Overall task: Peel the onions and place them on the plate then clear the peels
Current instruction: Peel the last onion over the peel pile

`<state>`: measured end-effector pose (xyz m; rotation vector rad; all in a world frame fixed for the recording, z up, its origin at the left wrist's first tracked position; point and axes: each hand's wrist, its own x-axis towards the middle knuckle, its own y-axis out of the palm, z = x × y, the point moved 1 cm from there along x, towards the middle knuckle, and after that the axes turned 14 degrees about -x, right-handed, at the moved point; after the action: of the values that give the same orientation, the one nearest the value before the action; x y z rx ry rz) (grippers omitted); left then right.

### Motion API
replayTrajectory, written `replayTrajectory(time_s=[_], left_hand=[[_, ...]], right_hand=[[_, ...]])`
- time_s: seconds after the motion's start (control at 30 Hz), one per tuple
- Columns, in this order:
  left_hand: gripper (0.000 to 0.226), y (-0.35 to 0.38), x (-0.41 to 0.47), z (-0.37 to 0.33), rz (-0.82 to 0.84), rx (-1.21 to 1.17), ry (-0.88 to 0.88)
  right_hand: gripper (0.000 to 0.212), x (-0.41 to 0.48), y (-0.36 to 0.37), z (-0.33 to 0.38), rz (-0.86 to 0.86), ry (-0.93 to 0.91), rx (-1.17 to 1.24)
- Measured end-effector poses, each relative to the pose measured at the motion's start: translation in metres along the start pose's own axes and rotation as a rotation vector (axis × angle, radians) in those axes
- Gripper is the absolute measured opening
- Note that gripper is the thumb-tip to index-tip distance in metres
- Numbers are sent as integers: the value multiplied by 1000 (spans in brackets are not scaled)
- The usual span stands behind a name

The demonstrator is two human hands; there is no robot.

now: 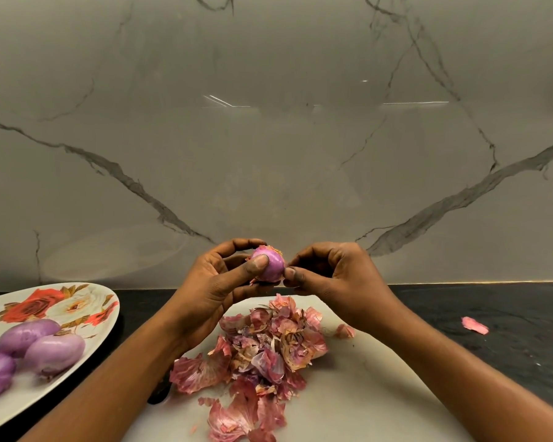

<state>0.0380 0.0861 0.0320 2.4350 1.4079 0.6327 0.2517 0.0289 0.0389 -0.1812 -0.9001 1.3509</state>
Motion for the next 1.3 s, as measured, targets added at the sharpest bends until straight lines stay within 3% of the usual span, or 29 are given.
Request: replayTrajectory(time_s=[0.43,0.8,1.13,1.3], left_hand=[[44,-3,0,-1,45,-92,-56],[46,-2,-1,2,117,1,-59],[54,-3,-2,0,149,-63,-50],[44,-2,-3,2,137,-10,-37]], right_hand=[[9,2,-7,1,-59,122,82],[35,0,-4,8,143,202,355],[28,-2,-4,9,70,137,326],[19,0,-6,8,108,207,406]])
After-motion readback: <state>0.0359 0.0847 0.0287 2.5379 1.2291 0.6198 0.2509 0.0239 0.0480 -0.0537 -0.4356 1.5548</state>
